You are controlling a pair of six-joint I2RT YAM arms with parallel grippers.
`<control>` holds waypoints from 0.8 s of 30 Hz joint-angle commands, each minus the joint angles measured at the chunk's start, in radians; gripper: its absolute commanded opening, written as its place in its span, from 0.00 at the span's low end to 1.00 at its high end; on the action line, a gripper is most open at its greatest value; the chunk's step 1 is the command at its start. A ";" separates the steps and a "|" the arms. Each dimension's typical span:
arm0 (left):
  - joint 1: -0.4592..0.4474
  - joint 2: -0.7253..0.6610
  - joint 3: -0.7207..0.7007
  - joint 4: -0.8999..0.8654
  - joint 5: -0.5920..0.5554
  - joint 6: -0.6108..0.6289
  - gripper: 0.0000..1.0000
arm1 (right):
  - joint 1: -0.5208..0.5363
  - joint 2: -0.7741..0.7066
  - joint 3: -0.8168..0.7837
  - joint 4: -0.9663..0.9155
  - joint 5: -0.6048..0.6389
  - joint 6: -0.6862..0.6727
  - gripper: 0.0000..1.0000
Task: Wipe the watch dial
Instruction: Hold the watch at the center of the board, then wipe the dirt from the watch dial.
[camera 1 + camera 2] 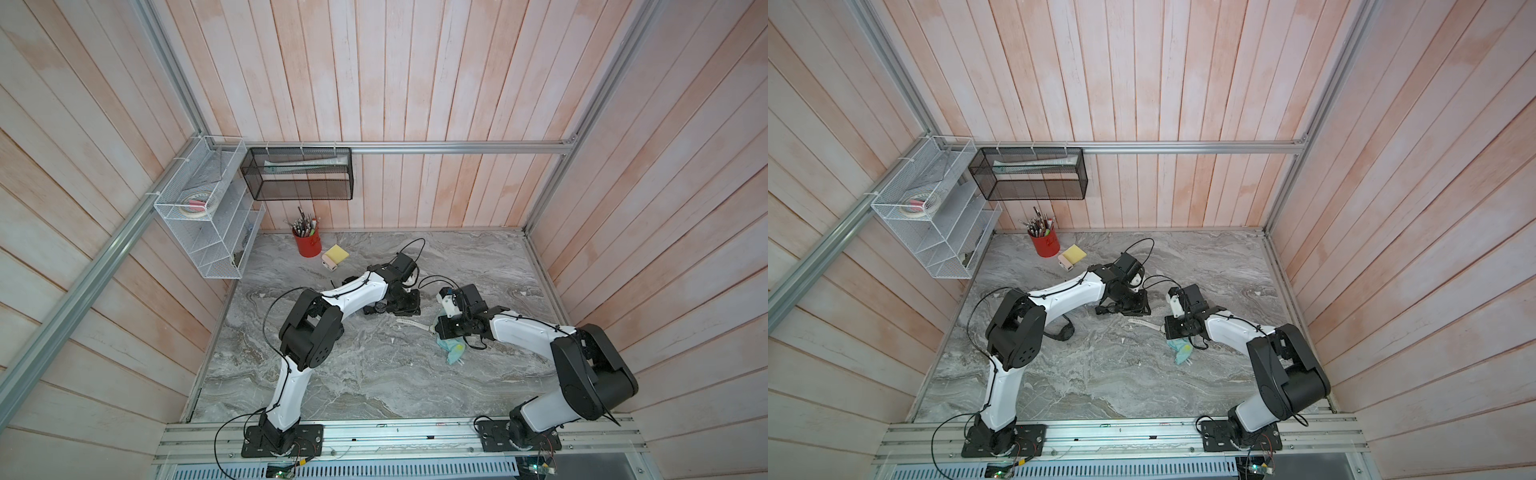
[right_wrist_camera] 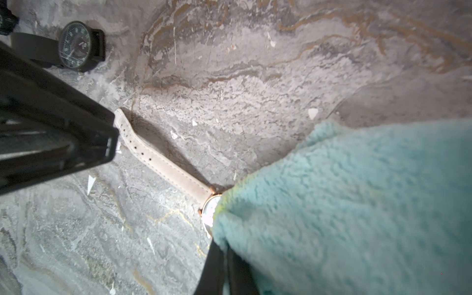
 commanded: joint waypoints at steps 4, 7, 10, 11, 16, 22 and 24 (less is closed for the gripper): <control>-0.001 0.061 0.020 -0.063 -0.031 0.029 0.31 | 0.001 0.001 -0.023 -0.038 0.005 0.000 0.00; -0.001 0.068 0.017 -0.067 -0.036 0.026 0.31 | 0.000 0.006 -0.023 -0.038 0.004 -0.001 0.00; -0.001 0.082 0.023 -0.074 -0.030 0.026 0.31 | 0.001 0.008 -0.022 -0.036 0.003 0.001 0.00; -0.002 0.083 0.022 -0.076 -0.029 0.027 0.31 | 0.000 0.008 -0.023 -0.035 0.003 0.001 0.00; -0.002 0.059 0.002 -0.062 -0.045 0.021 0.31 | 0.000 0.009 -0.024 -0.037 0.008 0.000 0.00; -0.002 0.094 0.016 -0.092 -0.045 0.019 0.31 | 0.006 0.018 -0.007 -0.052 0.017 -0.003 0.00; -0.002 0.097 0.016 -0.094 -0.045 0.017 0.31 | 0.032 0.029 0.022 -0.091 0.064 -0.017 0.00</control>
